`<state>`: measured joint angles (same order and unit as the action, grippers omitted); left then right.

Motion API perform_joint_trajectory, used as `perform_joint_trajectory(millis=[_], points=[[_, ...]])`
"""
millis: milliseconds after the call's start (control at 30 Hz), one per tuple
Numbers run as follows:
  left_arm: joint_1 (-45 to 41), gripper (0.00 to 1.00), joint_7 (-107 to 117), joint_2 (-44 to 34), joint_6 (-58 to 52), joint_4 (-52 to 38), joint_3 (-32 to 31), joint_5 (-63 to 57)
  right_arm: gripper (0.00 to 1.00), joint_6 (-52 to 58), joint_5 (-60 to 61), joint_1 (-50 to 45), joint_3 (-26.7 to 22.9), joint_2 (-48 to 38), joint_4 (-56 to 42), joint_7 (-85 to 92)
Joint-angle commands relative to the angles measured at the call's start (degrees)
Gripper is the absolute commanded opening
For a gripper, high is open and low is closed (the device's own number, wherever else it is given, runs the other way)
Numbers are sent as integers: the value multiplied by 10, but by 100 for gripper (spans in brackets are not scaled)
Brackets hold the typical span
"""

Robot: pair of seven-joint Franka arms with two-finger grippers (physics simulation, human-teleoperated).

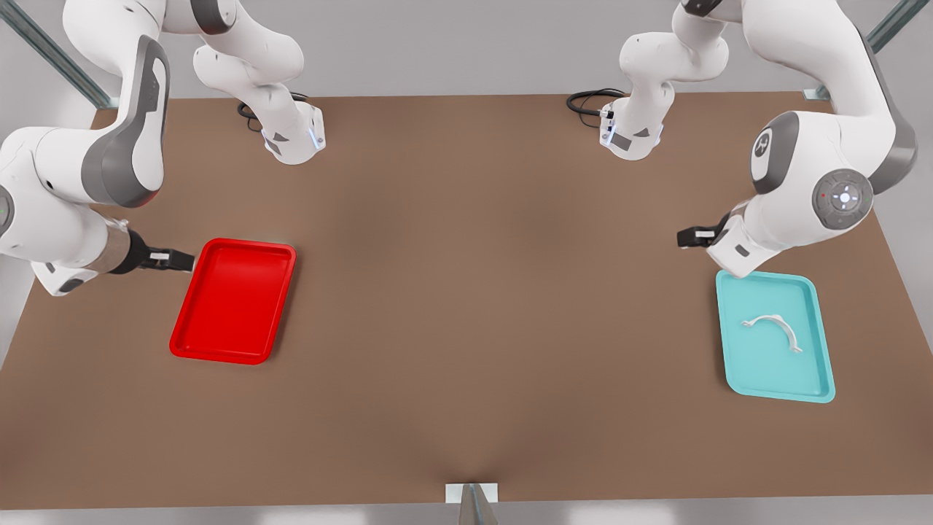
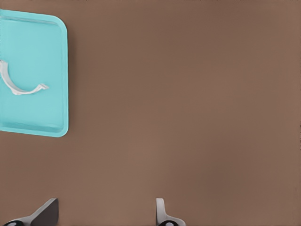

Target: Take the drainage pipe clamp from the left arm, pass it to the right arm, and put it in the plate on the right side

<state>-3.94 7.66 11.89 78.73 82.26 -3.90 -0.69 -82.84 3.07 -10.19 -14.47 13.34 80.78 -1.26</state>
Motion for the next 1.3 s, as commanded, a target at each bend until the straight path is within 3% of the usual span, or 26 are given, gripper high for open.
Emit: perform_joint_trajectory(millis=[0, 133, 233, 300, 400, 500, 733, 867, 1067, 1200, 1267], points=[[1, 100, 33, -1, 43, -1, 1, 3, 100, -22, 0, 0, 0, -1, 0, -3], [3, 100, 31, -2, 22, -1, 3, 5, 100, -22, 1, 0, 0, -1, 0, -3], [31, 100, 14, 95, 75, -39, 48, -1, 100, -22, 1, 0, 0, -1, 3, -3], [114, 100, -18, 221, 105, -140, 63, 0, 100, -22, 1, 0, 0, -1, 4, -3], [178, 100, -16, 277, 257, -106, 87, 3, 100, -22, 2, 0, 0, 0, 4, -3], [217, 100, -15, 326, 324, -108, 87, 3, 100, -22, 2, 0, 0, 0, 8, -3], [245, 100, -19, 389, 444, -105, 88, 3, 100, -22, 2, 0, 0, 0, 13, -2], [254, 100, -70, 379, 481, -25, 88, 6, 100, -22, 2, -1, 0, 1, 13, -2], [268, 100, -93, 385, 491, -21, 87, 7, 100, -22, 2, 0, 0, 0, 14, -2], [268, 48, -88, 387, 487, -21, 86, 9, 100, -22, 2, -1, 0, 1, 14, -2], [268, 46, -89, 387, 484, -21, 86, 9, 100, -22, 2, 0, 0, 1, 14, -2]])
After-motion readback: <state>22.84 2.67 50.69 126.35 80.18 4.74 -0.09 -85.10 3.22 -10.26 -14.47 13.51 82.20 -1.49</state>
